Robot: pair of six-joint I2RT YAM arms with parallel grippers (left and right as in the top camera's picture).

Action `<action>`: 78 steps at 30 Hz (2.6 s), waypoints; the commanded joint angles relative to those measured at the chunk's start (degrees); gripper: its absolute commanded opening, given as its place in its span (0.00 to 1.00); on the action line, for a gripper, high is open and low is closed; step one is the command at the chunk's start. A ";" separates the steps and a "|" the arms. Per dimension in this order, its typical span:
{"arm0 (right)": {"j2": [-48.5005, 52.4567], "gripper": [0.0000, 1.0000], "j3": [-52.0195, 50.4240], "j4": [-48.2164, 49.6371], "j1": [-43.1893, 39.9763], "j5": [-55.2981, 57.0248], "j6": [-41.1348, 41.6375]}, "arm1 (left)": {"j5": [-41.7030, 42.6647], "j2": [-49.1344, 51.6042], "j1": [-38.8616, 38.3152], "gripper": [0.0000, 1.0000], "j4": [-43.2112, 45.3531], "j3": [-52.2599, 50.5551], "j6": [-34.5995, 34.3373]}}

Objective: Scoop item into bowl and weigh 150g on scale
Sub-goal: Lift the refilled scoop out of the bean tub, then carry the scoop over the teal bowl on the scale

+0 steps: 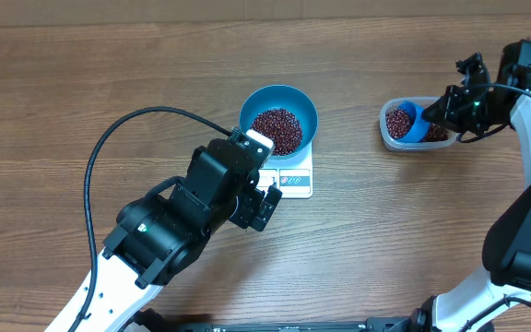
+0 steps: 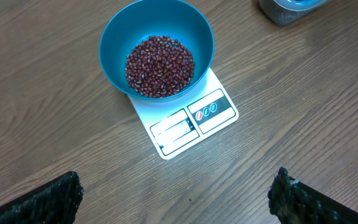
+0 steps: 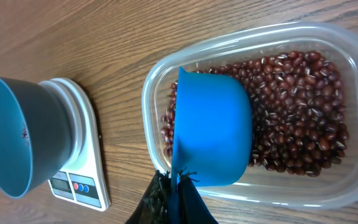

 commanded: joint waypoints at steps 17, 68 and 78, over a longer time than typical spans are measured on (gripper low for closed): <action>0.07 0.04 -0.09 -0.20 -8.85 -12.26 -4.26 | 0.70 0.24 0.09 0.99 0.00 -0.63 -0.81; -7.98 0.04 2.47 -1.09 5.20 -32.70 3.10 | 0.70 0.24 0.09 1.00 0.02 -0.63 -0.81; -14.80 0.04 2.47 4.50 18.01 -13.66 10.29 | 0.70 0.24 0.09 1.00 0.02 -0.63 -0.81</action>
